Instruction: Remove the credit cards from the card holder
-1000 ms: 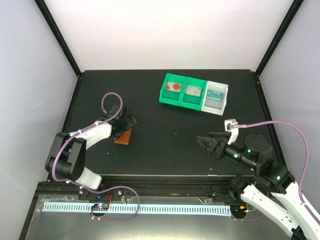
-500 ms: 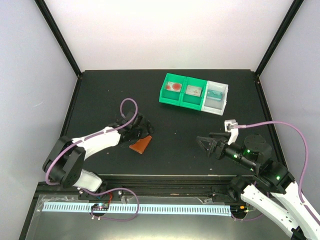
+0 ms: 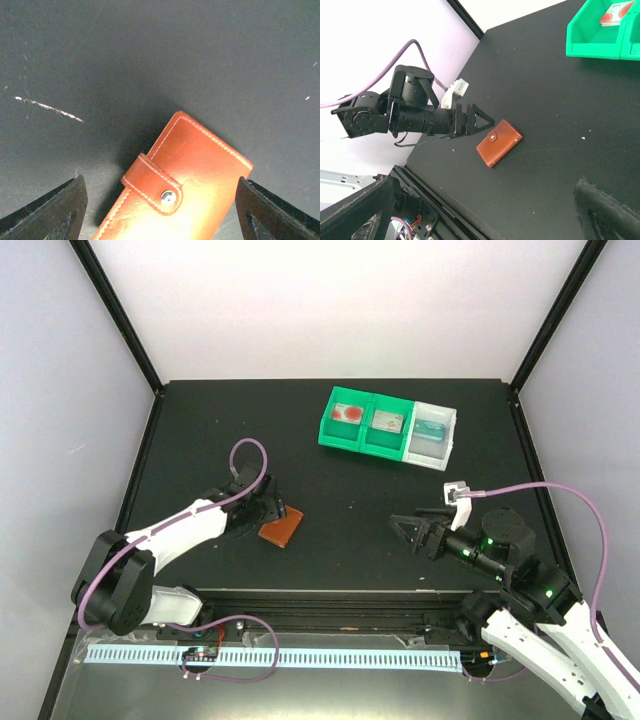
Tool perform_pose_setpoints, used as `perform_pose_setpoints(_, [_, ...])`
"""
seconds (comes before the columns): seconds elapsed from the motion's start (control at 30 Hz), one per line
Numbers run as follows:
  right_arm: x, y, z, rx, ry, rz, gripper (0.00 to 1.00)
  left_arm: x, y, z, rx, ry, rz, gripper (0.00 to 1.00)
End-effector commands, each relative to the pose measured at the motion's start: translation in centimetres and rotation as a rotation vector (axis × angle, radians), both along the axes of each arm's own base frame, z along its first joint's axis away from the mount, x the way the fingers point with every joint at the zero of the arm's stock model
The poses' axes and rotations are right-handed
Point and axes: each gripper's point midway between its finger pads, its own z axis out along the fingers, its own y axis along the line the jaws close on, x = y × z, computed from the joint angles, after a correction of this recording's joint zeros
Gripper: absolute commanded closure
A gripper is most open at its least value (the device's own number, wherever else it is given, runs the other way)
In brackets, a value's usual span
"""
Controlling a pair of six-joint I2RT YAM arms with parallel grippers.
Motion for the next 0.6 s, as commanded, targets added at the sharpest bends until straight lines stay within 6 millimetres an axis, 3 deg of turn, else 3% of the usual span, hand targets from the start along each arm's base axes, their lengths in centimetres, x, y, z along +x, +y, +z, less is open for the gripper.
perform_pose_setpoints(0.0, [0.0,0.4,0.5,0.026,-0.01,0.016,0.02,-0.4,-0.6,-0.6,0.001,-0.012,-0.112,0.18])
perform_pose_setpoints(0.57, [0.2,0.5,-2.7,-0.011,0.062,0.005,0.04,-2.6,-4.1,-3.4,-0.148,0.062,-0.271,0.39])
